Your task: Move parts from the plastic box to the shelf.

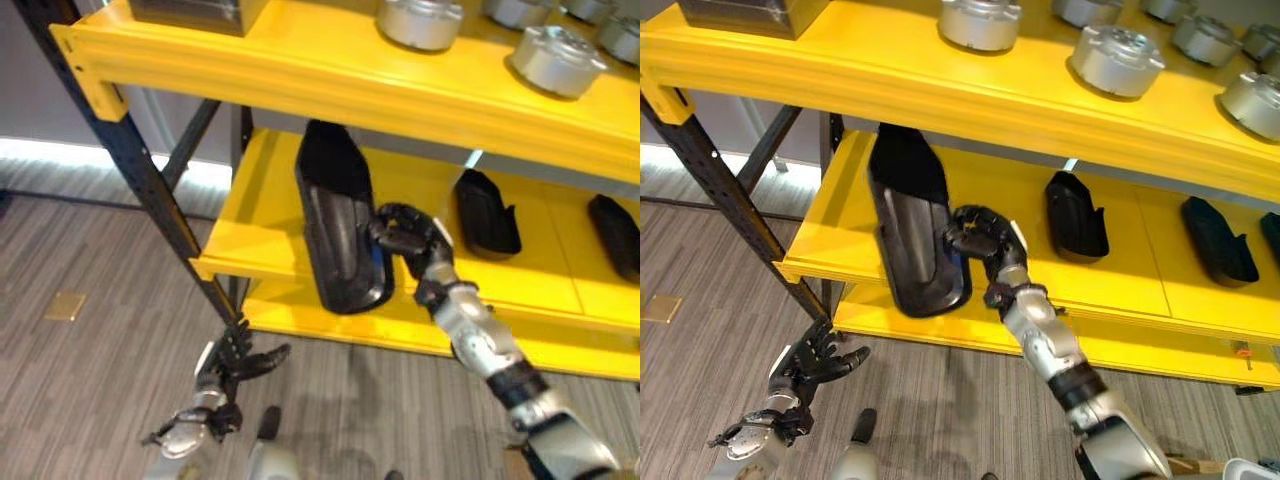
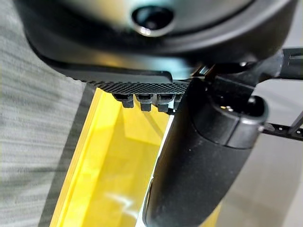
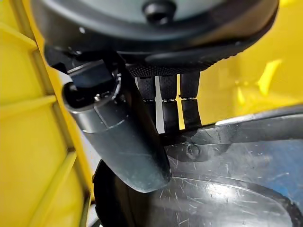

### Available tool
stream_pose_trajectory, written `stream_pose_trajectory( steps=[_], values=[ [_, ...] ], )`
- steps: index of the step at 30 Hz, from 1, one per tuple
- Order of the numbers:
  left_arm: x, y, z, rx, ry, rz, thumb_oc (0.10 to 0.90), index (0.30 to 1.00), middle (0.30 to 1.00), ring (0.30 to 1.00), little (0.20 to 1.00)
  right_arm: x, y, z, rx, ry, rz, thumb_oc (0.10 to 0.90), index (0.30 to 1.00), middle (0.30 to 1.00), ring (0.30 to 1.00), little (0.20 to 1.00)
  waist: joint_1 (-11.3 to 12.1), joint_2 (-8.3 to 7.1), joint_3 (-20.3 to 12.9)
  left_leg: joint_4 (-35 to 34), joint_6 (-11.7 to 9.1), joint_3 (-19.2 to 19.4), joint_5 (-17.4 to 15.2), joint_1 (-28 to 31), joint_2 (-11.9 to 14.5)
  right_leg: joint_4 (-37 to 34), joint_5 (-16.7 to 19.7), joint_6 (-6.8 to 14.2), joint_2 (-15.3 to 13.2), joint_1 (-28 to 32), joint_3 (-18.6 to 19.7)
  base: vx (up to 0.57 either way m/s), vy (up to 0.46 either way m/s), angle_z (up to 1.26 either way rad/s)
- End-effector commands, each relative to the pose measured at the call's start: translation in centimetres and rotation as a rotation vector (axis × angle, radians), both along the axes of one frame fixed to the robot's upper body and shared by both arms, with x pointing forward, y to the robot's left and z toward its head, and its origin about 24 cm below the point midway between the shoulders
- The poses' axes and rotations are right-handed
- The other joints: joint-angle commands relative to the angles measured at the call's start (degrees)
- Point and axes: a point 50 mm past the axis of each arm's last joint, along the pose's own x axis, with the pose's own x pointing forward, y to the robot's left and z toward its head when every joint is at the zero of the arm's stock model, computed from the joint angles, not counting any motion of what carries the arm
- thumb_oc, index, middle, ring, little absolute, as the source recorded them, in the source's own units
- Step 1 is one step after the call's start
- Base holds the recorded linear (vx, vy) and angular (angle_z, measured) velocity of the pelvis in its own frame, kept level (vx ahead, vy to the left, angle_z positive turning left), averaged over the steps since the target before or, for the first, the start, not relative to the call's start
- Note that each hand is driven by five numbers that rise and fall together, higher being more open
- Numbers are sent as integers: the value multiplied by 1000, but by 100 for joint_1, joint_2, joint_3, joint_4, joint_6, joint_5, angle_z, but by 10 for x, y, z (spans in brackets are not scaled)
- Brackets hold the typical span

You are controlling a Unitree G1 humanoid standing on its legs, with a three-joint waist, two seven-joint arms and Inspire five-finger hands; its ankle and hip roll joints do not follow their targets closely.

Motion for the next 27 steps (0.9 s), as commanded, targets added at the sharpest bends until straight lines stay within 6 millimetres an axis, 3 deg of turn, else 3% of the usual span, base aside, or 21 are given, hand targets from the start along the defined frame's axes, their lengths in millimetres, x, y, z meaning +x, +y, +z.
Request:
stream_pose_trajectory(
  steps=[1, 2, 11, 17, 24, 27],
  values=[
    [29, -13, 46, -35, -240, -73, 900, 1000, 1000, 1000, 1000, 17, -18, 101, 133, -338, -127, 400, 300, 300, 300, 300, -3, 198, 24, 0, 583, 402, -210, 173, -187, 608, -270, -109, -23, 126, 148, -84, -3, 1],
    [31, -15, 49, -40, -254, -85, 900, 1000, 1000, 1000, 1000, 25, -25, 115, 150, -344, -183, 400, 300, 300, 300, 300, 41, 238, 108, 45, 586, 379, -200, 74, -198, 621, -264, -111, -28, 57, 153, -74, -2, -1],
    [38, -20, 57, -48, -284, -129, 900, 1000, 1000, 1000, 1000, 44, -52, 153, 243, -321, -336, 400, 300, 300, 300, 300, 123, 359, 264, 143, 599, 327, -199, -178, -256, 568, -210, -109, -49, -97, 122, -20, 8, 4],
    [44, -24, 63, -41, -311, -154, 900, 1000, 1000, 1000, 1000, 51, -70, 158, 235, -253, -437, 400, 300, 300, 300, 300, 212, 497, 433, 304, 608, 259, -220, -406, -336, 603, -242, -127, -83, -214, 96, -31, 3, 1],
    [53, -33, 71, -48, -360, -184, 900, 1000, 1000, 1000, 1000, 52, -91, 169, 134, -210, -519, 400, 300, 300, 300, 300, 356, 849, 740, 577, 627, 156, -231, -798, -482, 783, -322, -142, -144, -492, 45, -47, 11, 10],
    [55, -36, 72, -50, -365, -196, 900, 1000, 1000, 1000, 1000, 52, -94, 172, 101, -204, -526, 400, 300, 300, 300, 300, 385, 895, 757, 598, 632, 156, -229, -854, -503, 776, -316, -136, -162, -516, 29, -6, 9, 6]
  ],
)
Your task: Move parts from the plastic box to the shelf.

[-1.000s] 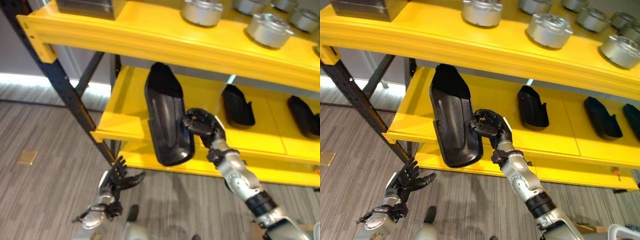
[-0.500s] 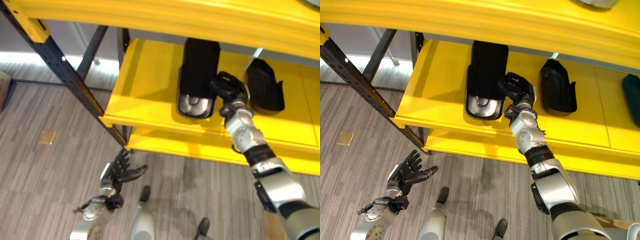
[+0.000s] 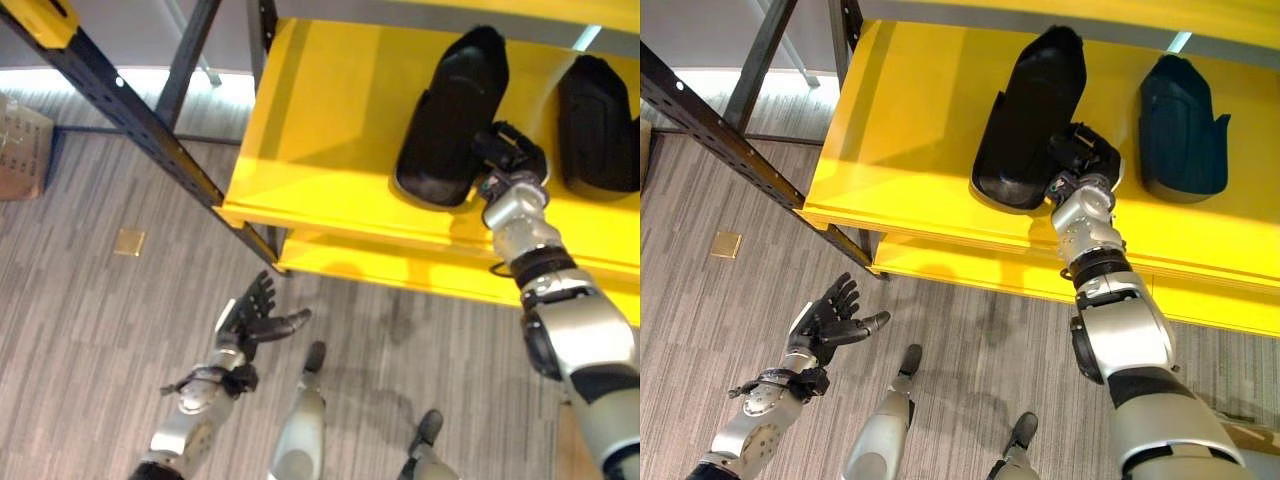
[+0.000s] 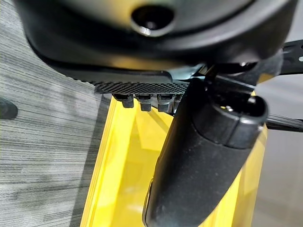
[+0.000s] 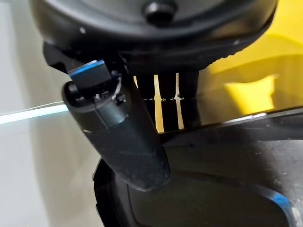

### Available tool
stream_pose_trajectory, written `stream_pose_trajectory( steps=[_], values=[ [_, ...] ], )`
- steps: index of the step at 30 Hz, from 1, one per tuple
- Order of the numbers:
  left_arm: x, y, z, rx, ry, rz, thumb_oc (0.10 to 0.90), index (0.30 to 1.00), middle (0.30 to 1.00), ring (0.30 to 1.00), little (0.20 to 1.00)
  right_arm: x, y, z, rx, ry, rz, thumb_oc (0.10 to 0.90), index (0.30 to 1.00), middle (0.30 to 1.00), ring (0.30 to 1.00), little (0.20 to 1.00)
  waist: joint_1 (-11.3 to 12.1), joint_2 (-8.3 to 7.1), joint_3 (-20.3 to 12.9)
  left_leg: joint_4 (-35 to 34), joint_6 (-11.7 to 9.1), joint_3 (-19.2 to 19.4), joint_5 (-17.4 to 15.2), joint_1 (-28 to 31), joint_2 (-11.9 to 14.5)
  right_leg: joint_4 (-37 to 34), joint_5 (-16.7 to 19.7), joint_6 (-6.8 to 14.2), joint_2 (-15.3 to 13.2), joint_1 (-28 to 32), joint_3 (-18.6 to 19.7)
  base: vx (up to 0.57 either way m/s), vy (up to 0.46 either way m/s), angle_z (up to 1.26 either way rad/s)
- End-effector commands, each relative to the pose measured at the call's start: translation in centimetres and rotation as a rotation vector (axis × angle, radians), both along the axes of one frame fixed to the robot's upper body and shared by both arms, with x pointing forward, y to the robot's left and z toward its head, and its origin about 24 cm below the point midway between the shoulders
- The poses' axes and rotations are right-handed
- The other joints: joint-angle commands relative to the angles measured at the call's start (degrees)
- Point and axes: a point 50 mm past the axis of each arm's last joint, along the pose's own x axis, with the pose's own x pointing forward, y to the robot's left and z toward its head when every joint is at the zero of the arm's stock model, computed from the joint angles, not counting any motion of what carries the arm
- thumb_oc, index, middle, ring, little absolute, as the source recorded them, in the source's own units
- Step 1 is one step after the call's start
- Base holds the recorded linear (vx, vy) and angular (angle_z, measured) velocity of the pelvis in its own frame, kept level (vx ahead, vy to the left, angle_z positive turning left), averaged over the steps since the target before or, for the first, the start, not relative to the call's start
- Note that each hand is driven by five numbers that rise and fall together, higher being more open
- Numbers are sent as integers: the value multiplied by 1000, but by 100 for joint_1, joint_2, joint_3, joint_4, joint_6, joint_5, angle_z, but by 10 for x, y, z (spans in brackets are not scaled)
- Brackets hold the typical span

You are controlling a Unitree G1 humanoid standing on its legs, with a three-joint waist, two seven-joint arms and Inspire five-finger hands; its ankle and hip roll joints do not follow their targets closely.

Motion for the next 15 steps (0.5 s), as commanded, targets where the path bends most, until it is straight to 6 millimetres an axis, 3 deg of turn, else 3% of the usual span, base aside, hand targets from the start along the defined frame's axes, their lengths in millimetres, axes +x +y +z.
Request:
stream_pose_trajectory(
  steps=[1, 9, 15],
  values=[
    [7, -6, 37, -23, -198, -51, 900, 1000, 1000, 1000, 1000, -5, -6, 73, -133, -214, -6, 400, 300, 300, 300, 300, 152, -57, -339, 69, 549, 449, -242, 116, -270, 770, -455, -170, -45, 4, 269, -12, 6, 4],
    [10, -11, 39, -33, -211, -59, 900, 1000, 1000, 1000, 1000, -5, -9, 81, -278, -163, -12, 400, 300, 300, 300, 300, 214, -32, -294, 109, 541, 448, -273, 22, -315, 669, -437, -145, -70, 18, 213, 3, -1, 2],
    [11, -13, 40, -39, -218, -59, 900, 1000, 1000, 1000, 1000, -7, -14, 85, -291, -153, -33, 400, 300, 300, 300, 300, 220, -29, -275, 120, 542, 446, -282, -52, -346, 621, -421, -134, -82, 22, 159, 0, 0, 0]
  ],
)
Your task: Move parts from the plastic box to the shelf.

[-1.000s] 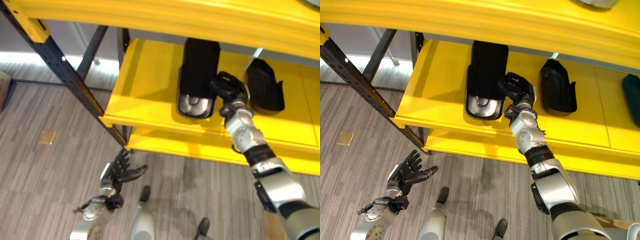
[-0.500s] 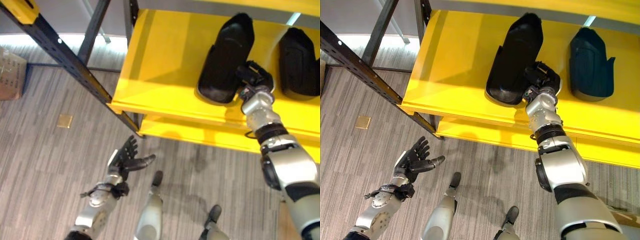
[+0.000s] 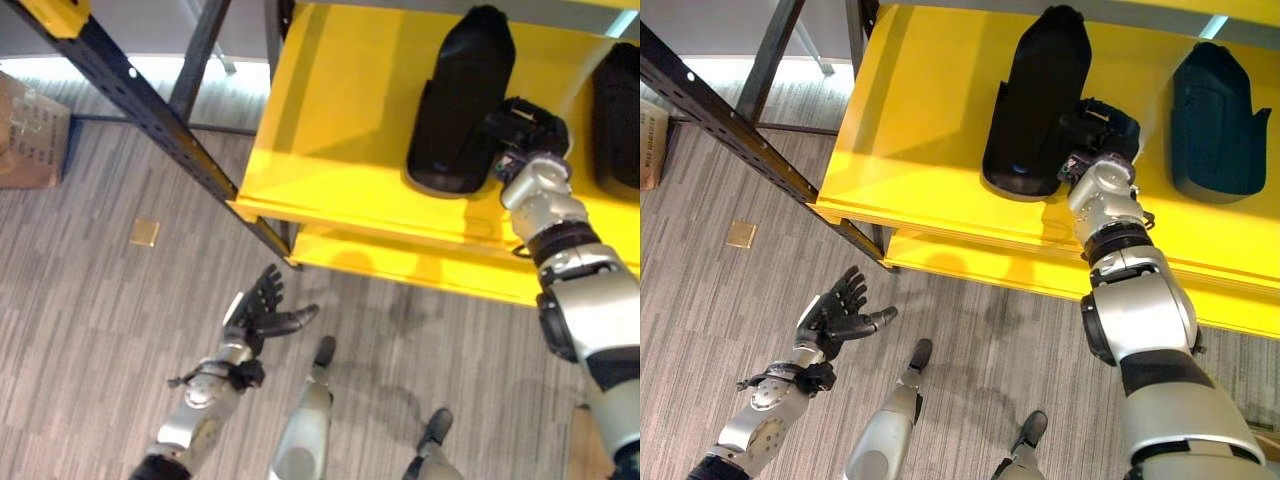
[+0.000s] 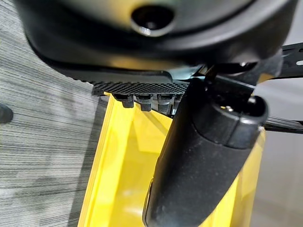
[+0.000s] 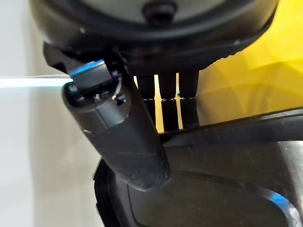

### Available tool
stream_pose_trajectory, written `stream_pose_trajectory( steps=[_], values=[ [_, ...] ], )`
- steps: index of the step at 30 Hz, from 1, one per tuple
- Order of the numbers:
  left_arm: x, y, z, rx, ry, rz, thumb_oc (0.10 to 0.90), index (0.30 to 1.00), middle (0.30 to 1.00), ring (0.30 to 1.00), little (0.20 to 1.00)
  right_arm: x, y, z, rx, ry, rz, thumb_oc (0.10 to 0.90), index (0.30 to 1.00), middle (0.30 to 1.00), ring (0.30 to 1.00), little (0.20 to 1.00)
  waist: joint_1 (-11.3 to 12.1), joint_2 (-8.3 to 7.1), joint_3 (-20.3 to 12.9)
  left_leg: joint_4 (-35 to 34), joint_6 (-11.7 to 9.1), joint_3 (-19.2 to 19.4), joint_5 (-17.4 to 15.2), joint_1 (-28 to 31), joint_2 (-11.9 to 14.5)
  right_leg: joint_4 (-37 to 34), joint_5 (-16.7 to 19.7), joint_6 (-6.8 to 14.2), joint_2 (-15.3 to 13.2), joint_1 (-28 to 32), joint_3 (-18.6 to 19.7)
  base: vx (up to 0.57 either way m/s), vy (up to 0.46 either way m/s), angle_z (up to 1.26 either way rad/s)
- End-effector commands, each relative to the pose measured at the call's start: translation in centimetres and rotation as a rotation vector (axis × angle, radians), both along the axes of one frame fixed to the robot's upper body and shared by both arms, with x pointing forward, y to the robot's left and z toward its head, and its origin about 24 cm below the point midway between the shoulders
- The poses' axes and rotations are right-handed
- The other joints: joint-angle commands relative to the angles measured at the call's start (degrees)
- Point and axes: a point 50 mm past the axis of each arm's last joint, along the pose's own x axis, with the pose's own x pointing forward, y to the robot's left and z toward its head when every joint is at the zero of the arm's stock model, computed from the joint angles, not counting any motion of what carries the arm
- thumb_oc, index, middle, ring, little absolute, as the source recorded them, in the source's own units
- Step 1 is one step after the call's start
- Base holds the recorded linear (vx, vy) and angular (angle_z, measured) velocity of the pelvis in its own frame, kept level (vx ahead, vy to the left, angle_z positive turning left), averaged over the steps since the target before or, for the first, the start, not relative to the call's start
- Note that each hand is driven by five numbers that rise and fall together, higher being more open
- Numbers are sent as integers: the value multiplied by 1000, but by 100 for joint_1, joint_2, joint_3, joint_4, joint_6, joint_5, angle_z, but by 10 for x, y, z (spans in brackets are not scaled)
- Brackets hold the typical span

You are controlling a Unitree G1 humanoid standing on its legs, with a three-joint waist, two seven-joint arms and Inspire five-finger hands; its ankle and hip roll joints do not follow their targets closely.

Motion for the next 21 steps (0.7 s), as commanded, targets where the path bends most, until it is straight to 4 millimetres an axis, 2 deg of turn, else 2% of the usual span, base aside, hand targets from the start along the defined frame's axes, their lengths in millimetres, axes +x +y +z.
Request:
stream_pose_trajectory(
  steps=[1, 7, 13, 16, 21],
  values=[
    [4, -5, 33, -38, -180, -30, 900, 1000, 1000, 1000, 1000, -8, -11, 67, -111, -184, -34, 400, 300, 300, 300, 300, 107, -35, -269, 14, 488, 457, -254, 131, -212, 617, -449, -145, 29, 123, 201, 0, 0, 0],
    [5, -6, 35, -44, -186, -32, 900, 1000, 1000, 1000, 1000, -13, -27, 72, -155, -168, -68, 400, 300, 300, 300, 300, 106, -43, -235, 91, 486, 454, -283, 54, -241, 609, -459, -135, 20, 121, 179, 1, -3, 1],
    [6, -7, 35, -45, -188, -34, 900, 1000, 1000, 1000, 1000, -15, -34, 71, -181, -146, -89, 400, 300, 300, 300, 300, 120, -32, -222, 126, 495, 457, -301, 17, -262, 588, -462, -138, 22, 125, 180, 0, 0, 0],
    [7, -6, 36, -50, -193, -30, 900, 1000, 1000, 1000, 1000, -19, -44, 76, -203, -142, -120, 400, 300, 300, 300, 300, 132, -17, -233, 142, 488, 455, -302, -21, -284, 556, -462, -130, 18, 138, 154, 0, 0, 0],
    [7, -7, 37, -49, -199, -31, 900, 1000, 1000, 1000, 1000, -22, -48, 82, -220, -146, -137, 400, 300, 300, 300, 300, 138, 7, -236, 136, 490, 441, -305, -23, -295, 536, -465, -121, 9, 149, 136, 0, 0, 0]
  ],
)
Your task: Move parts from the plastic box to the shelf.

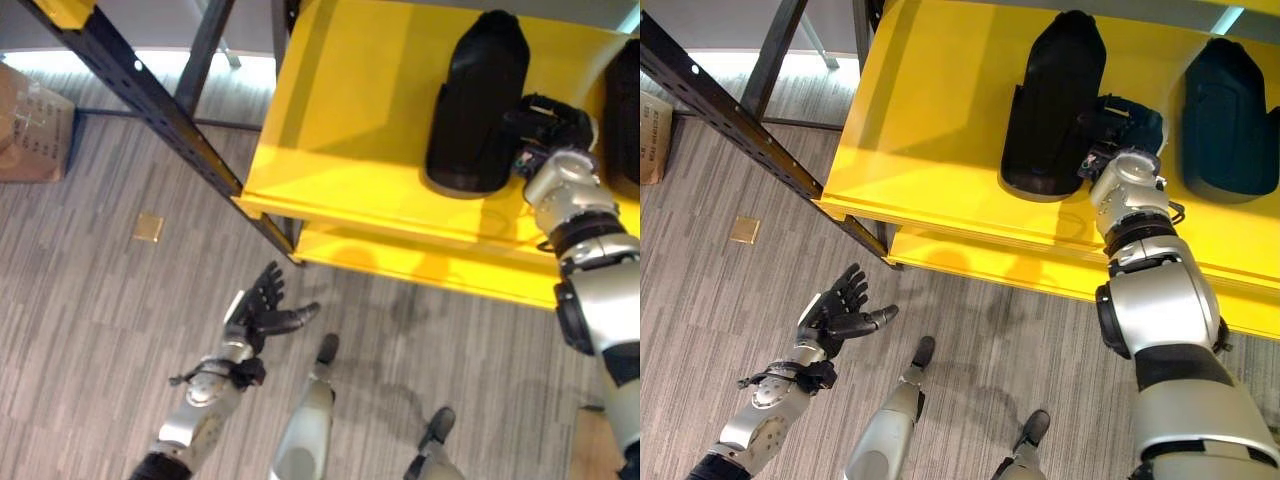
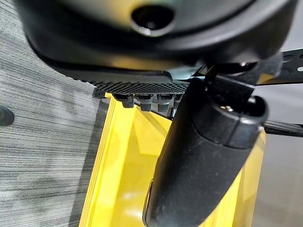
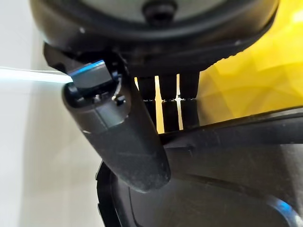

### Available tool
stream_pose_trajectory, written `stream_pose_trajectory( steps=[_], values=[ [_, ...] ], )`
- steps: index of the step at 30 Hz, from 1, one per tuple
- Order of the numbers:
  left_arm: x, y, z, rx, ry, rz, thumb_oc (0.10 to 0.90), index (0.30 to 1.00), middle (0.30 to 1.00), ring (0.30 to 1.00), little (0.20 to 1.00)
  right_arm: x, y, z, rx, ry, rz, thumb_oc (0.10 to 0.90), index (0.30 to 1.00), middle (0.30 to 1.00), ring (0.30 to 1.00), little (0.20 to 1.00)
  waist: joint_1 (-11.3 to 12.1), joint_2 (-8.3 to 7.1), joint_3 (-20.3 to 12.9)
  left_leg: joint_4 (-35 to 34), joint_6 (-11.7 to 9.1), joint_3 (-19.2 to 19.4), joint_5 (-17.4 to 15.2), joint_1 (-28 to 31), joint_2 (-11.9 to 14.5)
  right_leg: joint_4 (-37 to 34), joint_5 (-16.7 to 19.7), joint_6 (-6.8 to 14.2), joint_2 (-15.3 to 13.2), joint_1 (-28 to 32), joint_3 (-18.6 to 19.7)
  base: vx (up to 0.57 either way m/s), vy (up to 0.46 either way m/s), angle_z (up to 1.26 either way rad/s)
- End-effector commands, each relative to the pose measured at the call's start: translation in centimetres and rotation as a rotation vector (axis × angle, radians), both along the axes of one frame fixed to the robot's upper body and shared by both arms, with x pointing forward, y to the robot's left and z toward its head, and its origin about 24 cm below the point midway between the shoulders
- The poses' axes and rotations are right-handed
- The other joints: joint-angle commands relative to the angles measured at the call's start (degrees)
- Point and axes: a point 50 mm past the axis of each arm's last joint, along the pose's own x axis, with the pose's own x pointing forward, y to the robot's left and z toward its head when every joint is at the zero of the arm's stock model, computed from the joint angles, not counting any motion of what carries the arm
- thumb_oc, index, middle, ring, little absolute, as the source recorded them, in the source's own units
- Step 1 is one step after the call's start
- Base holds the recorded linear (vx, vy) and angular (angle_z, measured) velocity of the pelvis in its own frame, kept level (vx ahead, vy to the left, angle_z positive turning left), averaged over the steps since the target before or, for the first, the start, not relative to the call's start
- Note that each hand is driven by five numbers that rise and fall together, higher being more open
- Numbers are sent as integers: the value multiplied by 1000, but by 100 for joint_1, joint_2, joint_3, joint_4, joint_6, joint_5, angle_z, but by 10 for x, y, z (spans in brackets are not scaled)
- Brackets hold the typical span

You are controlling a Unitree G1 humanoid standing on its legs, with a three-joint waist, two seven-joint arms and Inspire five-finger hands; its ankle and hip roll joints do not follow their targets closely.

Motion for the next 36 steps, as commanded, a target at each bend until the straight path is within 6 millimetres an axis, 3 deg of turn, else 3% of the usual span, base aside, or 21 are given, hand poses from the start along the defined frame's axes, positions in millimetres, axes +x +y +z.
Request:
stream_pose_trajectory(
  steps=[1, 18, 19, 20, 21, 36],
  values=[
    [8, -6, 38, -50, -201, -27, 900, 1000, 1000, 1000, 1000, -15, -19, 74, -150, -195, -60, 400, 300, 300, 300, 300, 119, -14, -218, 60, 474, 461, -293, 95, -251, 531, -470, -113, 43, 222, 164, 0, 0, 0],
    [9, -7, 39, -60, -206, -29, 900, 1000, 1000, 1000, 1000, -20, -25, 81, -150, -214, -80, 414, 319, 319, 319, 319, 104, 50, -228, 42, 476, 473, -280, 50, -272, 480, -461, -100, 40, 214, 154, 0, 0, 0],
    [9, -6, 38, -59, -203, -28, 900, 1000, 1000, 1000, 1000, -19, -25, 82, -152, -215, -79, 502, 443, 443, 443, 443, 105, 50, -226, 43, 475, 473, -281, 49, -272, 479, -464, -102, 44, 218, 154, 0, 0, 0],
    [9, -6, 38, -58, -200, -25, 900, 1000, 1000, 1000, 1000, -20, -25, 81, -143, -219, -82, 794, 852, 852, 852, 852, 100, 51, -225, 43, 475, 476, -283, 53, -274, 476, -462, -101, 46, 225, 157, 0, 0, 0],
    [8, -6, 38, -60, -200, -25, 900, 1000, 1000, 1000, 1000, -20, -25, 81, -135, -222, -82, 900, 1000, 1000, 1000, 1000, 98, 51, -223, 42, 475, 480, -285, 57, -276, 473, -463, -101, 45, 228, 158, 0, 0, 0],
    [9, -2, 39, -57, -206, -6, 900, 1000, 1000, 1000, 1000, -13, -6, 83, -88, -261, -35, 900, 1000, 1000, 1000, 1000, 46, -18, -205, 84, 490, 510, -327, 43, -262, 476, -467, -115, 61, 227, 203, 0, 0, 0]
  ],
)
